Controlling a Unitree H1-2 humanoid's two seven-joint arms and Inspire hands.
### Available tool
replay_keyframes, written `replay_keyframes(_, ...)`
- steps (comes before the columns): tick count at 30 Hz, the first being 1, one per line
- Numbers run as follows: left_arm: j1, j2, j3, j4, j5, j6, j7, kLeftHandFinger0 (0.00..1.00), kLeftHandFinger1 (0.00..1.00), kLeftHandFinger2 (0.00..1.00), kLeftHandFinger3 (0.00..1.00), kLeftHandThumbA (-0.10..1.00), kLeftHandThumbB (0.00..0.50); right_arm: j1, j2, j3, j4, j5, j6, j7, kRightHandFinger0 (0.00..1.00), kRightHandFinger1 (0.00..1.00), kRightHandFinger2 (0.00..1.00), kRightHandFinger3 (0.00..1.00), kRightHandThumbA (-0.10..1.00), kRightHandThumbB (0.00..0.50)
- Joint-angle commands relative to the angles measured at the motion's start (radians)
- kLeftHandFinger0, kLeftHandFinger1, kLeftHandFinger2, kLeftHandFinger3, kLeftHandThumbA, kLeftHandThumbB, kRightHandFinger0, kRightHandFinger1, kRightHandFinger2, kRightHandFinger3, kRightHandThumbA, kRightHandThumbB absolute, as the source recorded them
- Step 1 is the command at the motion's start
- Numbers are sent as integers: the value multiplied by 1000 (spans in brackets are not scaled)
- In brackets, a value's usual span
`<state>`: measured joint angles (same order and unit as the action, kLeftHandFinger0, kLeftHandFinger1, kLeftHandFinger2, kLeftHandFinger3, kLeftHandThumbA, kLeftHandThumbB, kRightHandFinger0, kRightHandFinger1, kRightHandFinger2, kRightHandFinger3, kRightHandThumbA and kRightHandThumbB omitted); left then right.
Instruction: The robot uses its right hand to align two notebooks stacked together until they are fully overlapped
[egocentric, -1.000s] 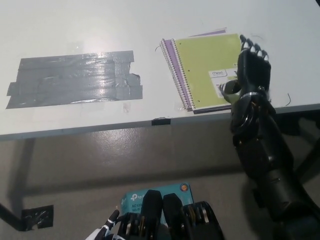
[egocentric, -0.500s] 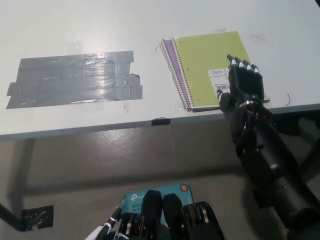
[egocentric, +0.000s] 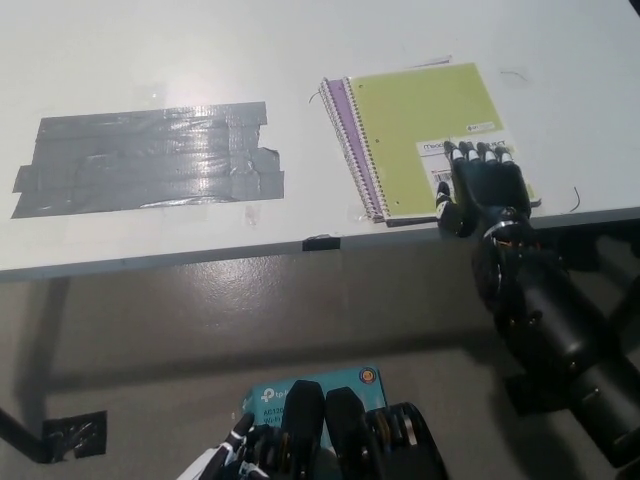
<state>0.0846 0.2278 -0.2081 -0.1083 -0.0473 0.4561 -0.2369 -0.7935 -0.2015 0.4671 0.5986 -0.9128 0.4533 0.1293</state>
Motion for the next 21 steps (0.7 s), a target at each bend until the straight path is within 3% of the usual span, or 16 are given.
replay_keyframes(1, -6, -4, -4, -32, 1, 14, -9, 341, 345, 433, 945, 1000, 500, -4, 28, -68, -8, 36, 17, 106, 1000, 1000, 1000, 1000, 1000, 435)
replay_keyframes(2, -10, -4, -6, -35, 5, 14, -9, 340, 342, 434, 945, 1000, 500, 3, 46, -118, -2, 51, 17, 133, 1000, 1000, 1000, 1000, 1000, 413)
replay_keyframes(7, -15, -4, -7, -31, 6, 14, -12, 326, 339, 442, 957, 1000, 500, 10, 62, -167, -5, 48, 17, 164, 1000, 1000, 1000, 1000, 1000, 399)
replay_keyframes(14, -15, -3, -9, -30, 3, 14, -12, 357, 347, 458, 972, 1000, 500, 10, 54, -145, -14, 56, 17, 162, 1000, 1000, 1000, 1000, 1000, 423)
replay_keyframes(16, -20, -7, -11, -32, 12, 14, -8, 276, 300, 435, 938, 1000, 500, -5, 38, -107, -15, 51, 17, 163, 1000, 1000, 1000, 1000, 1000, 426)
replay_keyframes(18, -20, -4, -14, -33, 15, 14, -9, 266, 298, 434, 938, 1000, 500, -17, 36, -93, -9, 58, 17, 172, 1000, 1000, 1000, 1000, 1000, 417)
replay_keyframes(21, -20, -4, -17, -37, 15, 14, -10, 324, 357, 480, 951, 1000, 500, -34, 32, -69, 2, 57, 16, 176, 1000, 1000, 1000, 1000, 1000, 422)
